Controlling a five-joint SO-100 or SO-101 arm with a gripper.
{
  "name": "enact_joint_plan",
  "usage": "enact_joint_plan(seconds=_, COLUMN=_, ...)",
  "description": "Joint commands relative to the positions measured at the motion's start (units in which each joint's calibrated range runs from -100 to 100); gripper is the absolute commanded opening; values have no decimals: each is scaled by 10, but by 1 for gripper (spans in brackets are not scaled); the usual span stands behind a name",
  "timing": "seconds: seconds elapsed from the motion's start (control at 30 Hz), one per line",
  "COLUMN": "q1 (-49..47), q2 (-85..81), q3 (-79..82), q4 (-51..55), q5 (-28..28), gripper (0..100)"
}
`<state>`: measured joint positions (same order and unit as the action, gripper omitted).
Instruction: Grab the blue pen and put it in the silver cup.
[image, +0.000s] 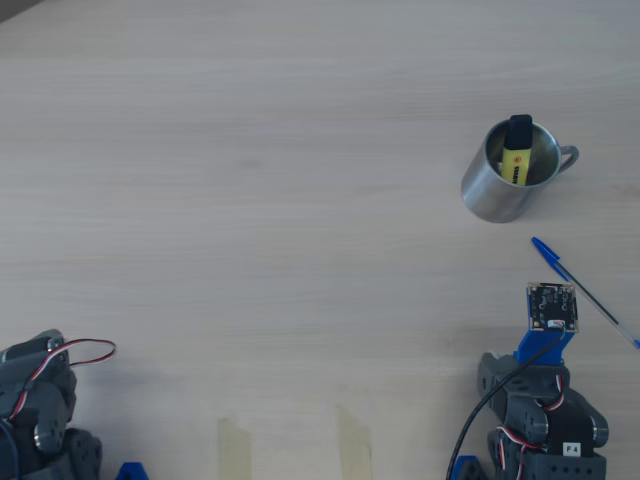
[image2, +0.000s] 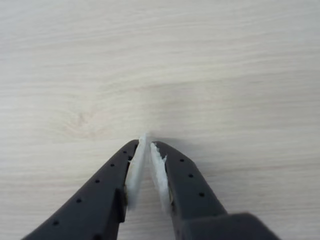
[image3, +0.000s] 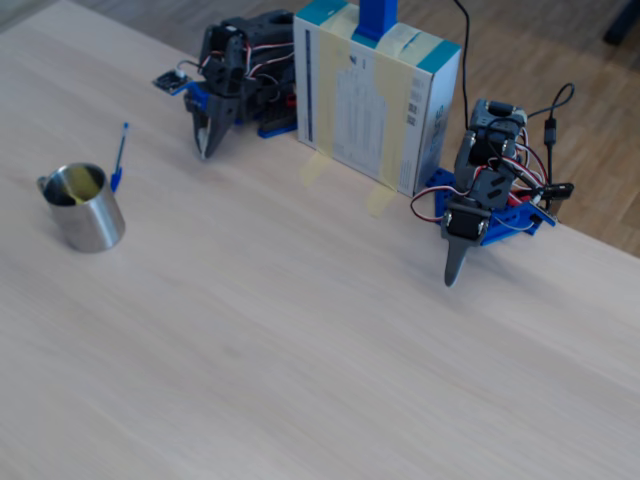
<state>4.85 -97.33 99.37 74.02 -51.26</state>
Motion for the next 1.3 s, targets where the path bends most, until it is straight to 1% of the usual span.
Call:
enact_joint_plan(seconds=0.0, q1=1, q2=-1, q3=4, q4=13, q5=-3, gripper=4)
enact_joint_plan(seconds=0.97, q1=20, q2=1, q3=1, q4=7, q5=-4, gripper=4)
enact_joint_plan(seconds=1.03, q1=20, q2=1, q3=-3, q4=6, q5=-4, gripper=6)
enact_joint_plan(seconds=1.2, q1=13, q2=2, q3=-8, q4=-9, q5=-4, gripper=21)
enact_joint_plan(seconds=1.27, q1=12, q2=2, q3=-8, q4=-21, q5=-1, gripper=24)
